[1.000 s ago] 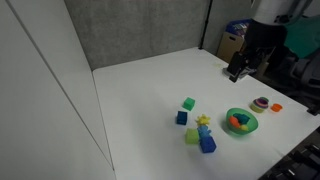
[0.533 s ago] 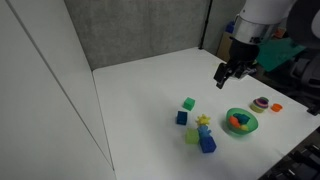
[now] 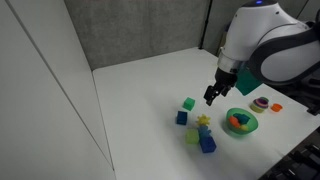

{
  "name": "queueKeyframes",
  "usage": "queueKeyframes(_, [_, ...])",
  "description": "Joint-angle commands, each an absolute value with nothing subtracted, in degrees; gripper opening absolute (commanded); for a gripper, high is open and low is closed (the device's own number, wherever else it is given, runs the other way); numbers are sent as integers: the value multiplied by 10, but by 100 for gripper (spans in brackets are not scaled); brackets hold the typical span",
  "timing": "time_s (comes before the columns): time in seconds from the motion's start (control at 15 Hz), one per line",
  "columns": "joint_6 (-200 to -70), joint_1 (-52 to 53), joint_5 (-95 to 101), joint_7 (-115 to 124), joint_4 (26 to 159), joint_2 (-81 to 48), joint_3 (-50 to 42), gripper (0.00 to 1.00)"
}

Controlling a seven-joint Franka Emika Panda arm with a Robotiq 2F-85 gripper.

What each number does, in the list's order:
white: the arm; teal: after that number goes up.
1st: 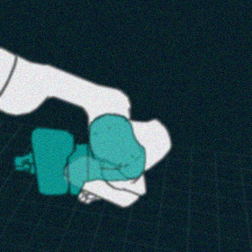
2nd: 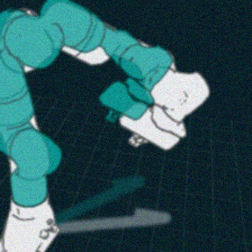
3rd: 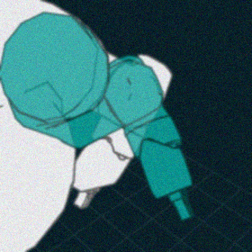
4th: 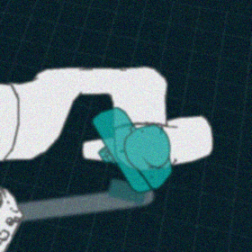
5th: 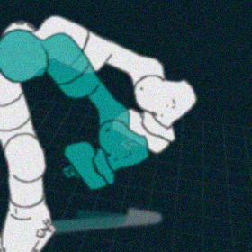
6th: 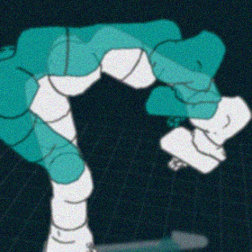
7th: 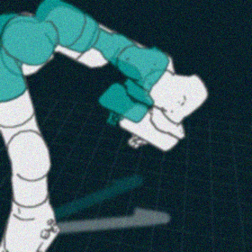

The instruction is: Put the round yellow toy in the bowl

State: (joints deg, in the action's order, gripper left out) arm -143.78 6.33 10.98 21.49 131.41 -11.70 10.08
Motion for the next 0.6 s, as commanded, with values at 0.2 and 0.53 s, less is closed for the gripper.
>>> queueKeyframes(0.2, [-1498,106,112,198,1275,-241,53,100])
queueKeyframes(0.53, [-1500,149,127,218,1238,-305,-1,100])
